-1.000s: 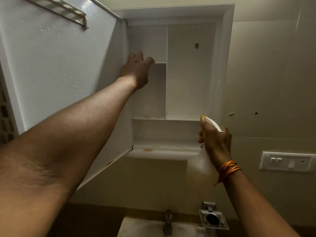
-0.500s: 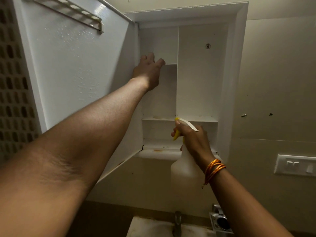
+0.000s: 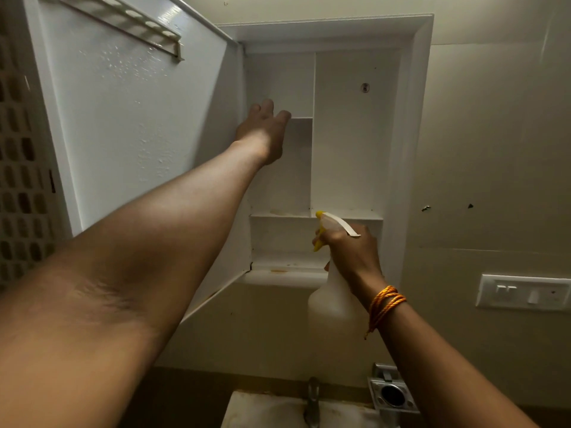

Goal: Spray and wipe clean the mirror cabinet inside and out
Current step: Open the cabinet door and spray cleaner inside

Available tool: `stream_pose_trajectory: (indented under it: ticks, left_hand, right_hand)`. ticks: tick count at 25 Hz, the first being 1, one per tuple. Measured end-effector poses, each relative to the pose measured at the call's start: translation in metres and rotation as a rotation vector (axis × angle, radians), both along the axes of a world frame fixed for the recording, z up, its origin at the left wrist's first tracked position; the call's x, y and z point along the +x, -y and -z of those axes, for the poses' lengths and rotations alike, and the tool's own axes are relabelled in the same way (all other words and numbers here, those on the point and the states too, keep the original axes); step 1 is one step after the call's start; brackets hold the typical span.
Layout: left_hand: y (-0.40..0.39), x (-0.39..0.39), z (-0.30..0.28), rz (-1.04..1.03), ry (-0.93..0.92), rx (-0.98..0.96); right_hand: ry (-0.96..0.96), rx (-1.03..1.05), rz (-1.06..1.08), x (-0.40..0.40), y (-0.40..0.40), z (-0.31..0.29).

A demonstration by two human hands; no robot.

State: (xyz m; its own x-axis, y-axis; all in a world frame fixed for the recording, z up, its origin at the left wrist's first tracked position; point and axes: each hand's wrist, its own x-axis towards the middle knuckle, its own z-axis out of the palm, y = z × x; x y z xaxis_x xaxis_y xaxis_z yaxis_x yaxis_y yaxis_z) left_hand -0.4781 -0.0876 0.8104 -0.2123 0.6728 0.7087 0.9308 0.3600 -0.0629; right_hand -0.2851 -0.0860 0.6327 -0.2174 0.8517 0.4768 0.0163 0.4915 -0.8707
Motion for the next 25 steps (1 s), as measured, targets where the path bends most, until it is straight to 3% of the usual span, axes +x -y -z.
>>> stream_pose_trajectory:
  ticks: [2, 4, 7, 9, 12, 16, 20, 25]
  left_hand:
    - [0.007, 0.005, 0.004, 0.095, 0.170, 0.053]
    - [0.015, 0.018, 0.022, 0.258, 0.335, 0.234]
    - [0.025, 0.047, 0.065, 0.410, 0.470, 0.544]
    - [0.028, 0.062, 0.088, 0.508, 0.606, 0.608]
    - [0.031, 0.082, 0.117, 0.678, 0.860, 0.477]
    - [0.043, 0.122, 0.156, 0.743, 0.927, 0.136]
    - [0.048, 0.176, 0.181, 0.765, 0.966, -0.217]
    - [0.035, 0.239, 0.209, 0.744, 0.768, -0.114]
  right_hand:
    - [-0.006, 0.051, 0.086, 0.007, 0.000, -0.003]
    - [0.019, 0.104, 0.189, 0.014, -0.001, -0.007]
    - [0.148, 0.175, 0.305, 0.023, -0.005, -0.008]
    - [0.265, 0.210, 0.365, 0.033, -0.007, -0.008]
    - [0.361, 0.308, 0.429, 0.052, -0.009, -0.009]
    - [0.425, 0.347, 0.440, 0.084, -0.019, -0.006]
    - [0.449, 0.243, 0.414, 0.123, -0.018, -0.001]
    - [0.509, 0.270, 0.333, 0.172, -0.021, 0.016]
